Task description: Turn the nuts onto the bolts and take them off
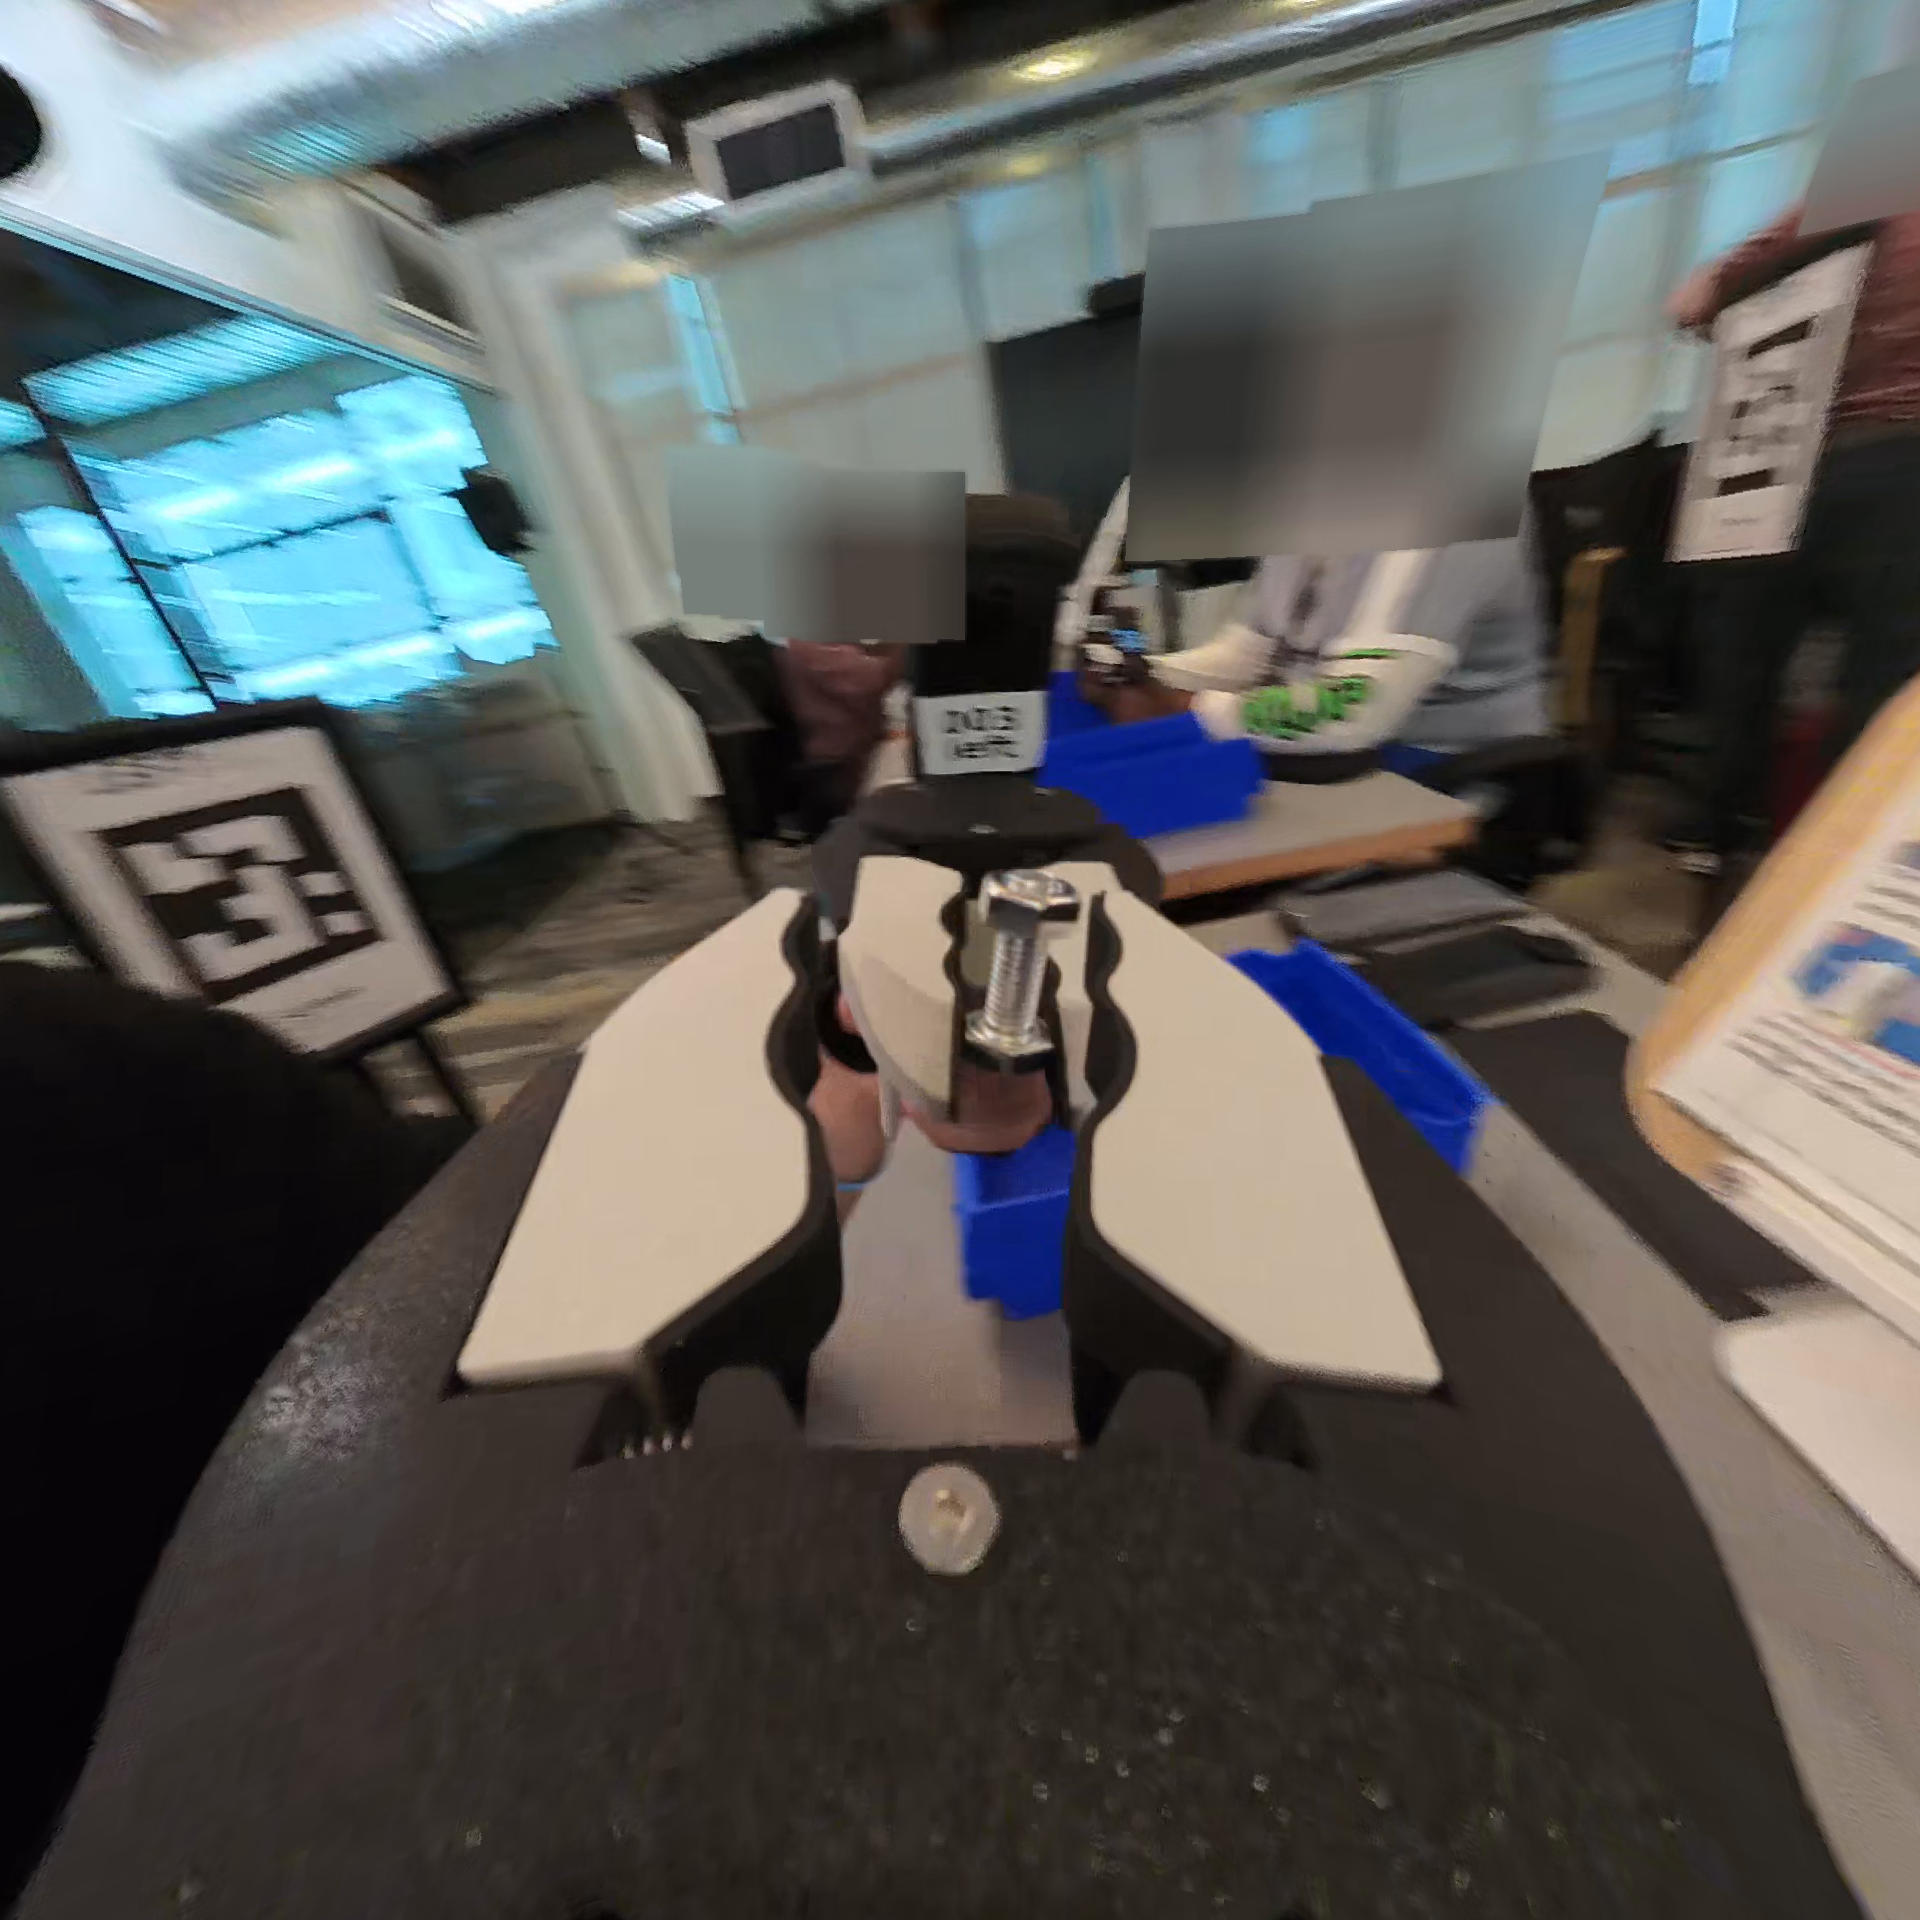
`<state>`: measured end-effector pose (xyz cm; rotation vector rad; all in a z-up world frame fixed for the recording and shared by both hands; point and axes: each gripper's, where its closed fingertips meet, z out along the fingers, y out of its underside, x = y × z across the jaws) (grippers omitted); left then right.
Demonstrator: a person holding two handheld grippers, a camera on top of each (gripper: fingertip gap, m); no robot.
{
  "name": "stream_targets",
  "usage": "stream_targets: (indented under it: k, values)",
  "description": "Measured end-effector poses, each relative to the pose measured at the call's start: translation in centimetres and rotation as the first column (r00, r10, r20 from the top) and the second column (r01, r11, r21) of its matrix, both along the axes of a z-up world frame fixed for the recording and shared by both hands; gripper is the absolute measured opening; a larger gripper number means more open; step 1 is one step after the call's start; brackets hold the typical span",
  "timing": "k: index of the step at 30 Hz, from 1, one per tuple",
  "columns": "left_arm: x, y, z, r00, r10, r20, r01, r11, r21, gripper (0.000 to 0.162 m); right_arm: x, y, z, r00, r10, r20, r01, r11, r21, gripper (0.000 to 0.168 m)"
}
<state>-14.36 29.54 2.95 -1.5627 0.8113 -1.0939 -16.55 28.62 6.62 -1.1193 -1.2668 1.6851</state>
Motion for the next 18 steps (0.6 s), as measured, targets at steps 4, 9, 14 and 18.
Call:
stream_targets:
  k: [4, 9, 14, 18]
  values:
    - [0.9, -2.2, 0.7, 0.977, -0.186, 0.107, 0.192, 0.980, -0.049, 0.018, 1.1, -1.0, 0.0, 0.964, 0.258, -0.058, -0.264, 0.953, -0.149, 0.051]
    - [1.5, -2.1, -0.2, 0.976, -0.206, 0.074, 0.211, 0.975, -0.067, 0.018, 1.6, -0.5, 0.5, 0.912, 0.383, -0.150, -0.411, 0.862, -0.298, 0.025]
    - [1.4, -1.2, -0.8, 0.982, -0.176, 0.067, 0.181, 0.980, -0.086, 0.018, 1.2, 1.2, -0.4, 0.923, 0.362, -0.134, -0.386, 0.847, -0.365, 0.034]
    - [1.3, -1.1, -0.8, 0.983, -0.170, 0.063, 0.174, 0.981, -0.081, 0.018, 0.3, 1.3, -1.5, 0.949, 0.307, -0.068, -0.312, 0.895, -0.318, 0.046]
